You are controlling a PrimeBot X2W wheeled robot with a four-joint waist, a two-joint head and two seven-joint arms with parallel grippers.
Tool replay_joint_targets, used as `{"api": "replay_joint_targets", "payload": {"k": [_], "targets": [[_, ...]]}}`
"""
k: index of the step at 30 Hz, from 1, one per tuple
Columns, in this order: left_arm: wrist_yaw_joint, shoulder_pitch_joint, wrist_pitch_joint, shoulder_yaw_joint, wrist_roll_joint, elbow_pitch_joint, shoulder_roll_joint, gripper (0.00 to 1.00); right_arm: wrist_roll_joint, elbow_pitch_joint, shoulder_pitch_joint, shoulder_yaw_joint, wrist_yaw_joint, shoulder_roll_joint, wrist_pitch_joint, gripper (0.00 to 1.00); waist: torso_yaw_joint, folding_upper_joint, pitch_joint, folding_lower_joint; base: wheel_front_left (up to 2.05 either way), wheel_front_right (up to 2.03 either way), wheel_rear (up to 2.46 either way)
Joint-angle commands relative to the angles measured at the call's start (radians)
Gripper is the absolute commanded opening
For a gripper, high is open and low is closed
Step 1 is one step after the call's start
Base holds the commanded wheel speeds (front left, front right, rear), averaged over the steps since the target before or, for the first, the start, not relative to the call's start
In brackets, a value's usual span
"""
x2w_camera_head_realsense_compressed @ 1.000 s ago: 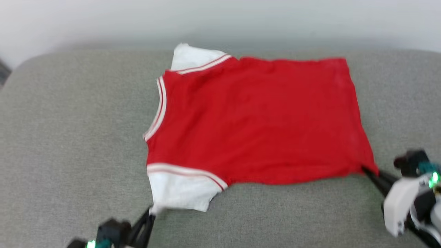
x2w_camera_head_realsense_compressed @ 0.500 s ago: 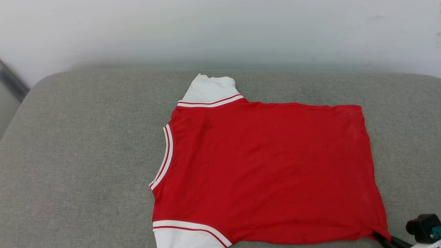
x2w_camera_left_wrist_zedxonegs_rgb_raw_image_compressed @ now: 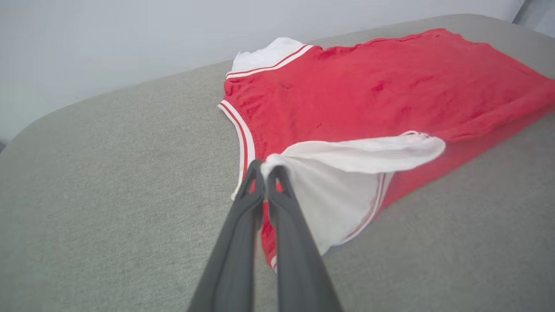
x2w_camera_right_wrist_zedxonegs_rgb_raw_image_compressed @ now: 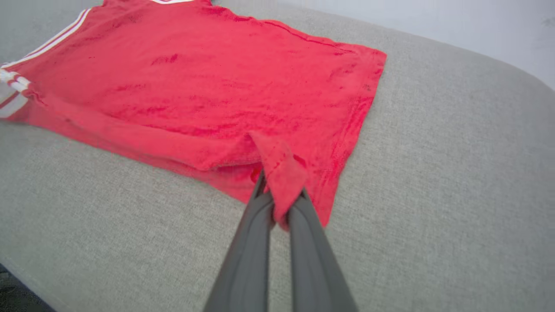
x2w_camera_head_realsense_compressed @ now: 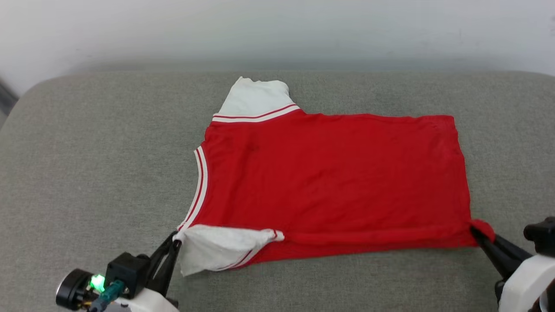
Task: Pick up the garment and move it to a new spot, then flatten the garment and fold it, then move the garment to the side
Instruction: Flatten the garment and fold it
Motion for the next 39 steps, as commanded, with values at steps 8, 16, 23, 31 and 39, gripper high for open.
{"api": "replay_joint_targets", "payload": {"k": [8, 16, 23, 31, 39], "targets": [[-0.034, -0.171, 0.013, 0.037, 0.048, 0.036, -0.003, 0.00, -0.028, -0.034, -0.103, -0.046, -0.001, 0.071, 0.015, 0.00, -0.049, -0.0001, 0.106, 0.0001, 0.00, 0.00, 0.00], [-0.096, -0.347, 0.041, 0.052, 0.081, 0.138, -0.024, 0.00, -0.041, 0.014, -0.226, -0.030, -0.001, 0.087, 0.039, 0.00, -0.079, -0.0001, 0.209, 0.0001, 0.00, 0.00, 0.00], [-0.164, -0.457, 0.047, 0.046, 0.088, 0.278, -0.060, 0.00, -0.026, 0.098, -0.327, 0.015, -0.001, 0.092, 0.077, 0.00, -0.092, -0.0001, 0.282, 0.0001, 0.00, 0.00, 0.00], [-0.267, -0.522, 0.030, 0.010, 0.081, 0.512, -0.125, 0.00, -0.016, 0.231, -0.415, 0.105, -0.001, 0.080, 0.106, 0.00, -0.093, -0.0001, 0.317, 0.0001, 0.00, 0.00, 0.00], [-0.329, -0.531, 0.013, -0.011, 0.068, 0.677, -0.170, 1.00, 0.019, 0.249, -0.443, 0.151, -0.001, 0.064, 0.073, 1.00, -0.087, -0.0001, 0.254, 0.0001, 0.00, 0.00, 0.00]]}}
